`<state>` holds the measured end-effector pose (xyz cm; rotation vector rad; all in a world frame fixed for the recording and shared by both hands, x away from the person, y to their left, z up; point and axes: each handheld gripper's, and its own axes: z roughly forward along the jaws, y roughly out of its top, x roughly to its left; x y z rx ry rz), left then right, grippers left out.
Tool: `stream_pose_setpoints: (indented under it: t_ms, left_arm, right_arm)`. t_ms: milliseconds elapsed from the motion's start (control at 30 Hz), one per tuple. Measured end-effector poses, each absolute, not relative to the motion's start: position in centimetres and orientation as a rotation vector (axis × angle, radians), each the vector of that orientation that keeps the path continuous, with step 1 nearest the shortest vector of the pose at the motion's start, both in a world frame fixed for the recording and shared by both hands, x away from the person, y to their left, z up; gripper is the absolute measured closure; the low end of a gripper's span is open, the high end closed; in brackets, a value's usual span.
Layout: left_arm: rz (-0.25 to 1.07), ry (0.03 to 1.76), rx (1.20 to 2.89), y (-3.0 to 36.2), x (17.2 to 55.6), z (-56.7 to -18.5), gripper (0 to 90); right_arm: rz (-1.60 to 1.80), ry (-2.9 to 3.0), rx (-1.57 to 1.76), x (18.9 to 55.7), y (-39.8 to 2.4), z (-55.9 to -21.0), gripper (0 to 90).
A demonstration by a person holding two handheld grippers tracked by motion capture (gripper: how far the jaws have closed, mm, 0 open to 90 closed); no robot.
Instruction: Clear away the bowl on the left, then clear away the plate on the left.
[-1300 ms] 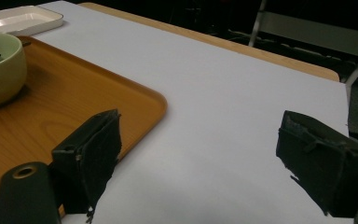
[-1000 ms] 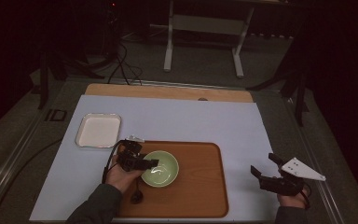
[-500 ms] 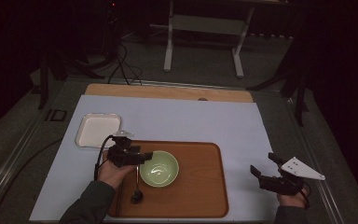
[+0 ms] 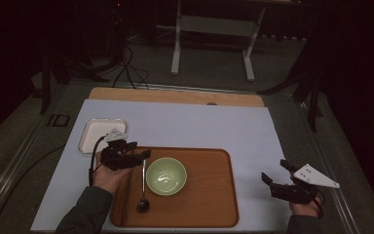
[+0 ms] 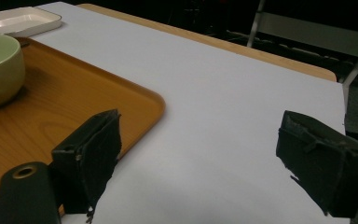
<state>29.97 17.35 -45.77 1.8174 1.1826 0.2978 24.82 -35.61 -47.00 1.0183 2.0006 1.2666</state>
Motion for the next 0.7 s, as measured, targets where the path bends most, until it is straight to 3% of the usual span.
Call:
stream_pose_setpoints:
  t_ms: [167, 700]
  left_arm:
    - [0.405, 1.229, 1.786, 19.2, 29.8, -45.1, 33.2]
    - [0.569, 1.331, 1.713, 23.1, 29.8, -44.6, 33.3]
  right_arm:
    - [1.263, 2.006, 1.014, 24.9, -35.5, -47.0, 13.7]
    - [1.265, 2.005, 1.014, 24.9, -35.5, -47.0, 13.7]
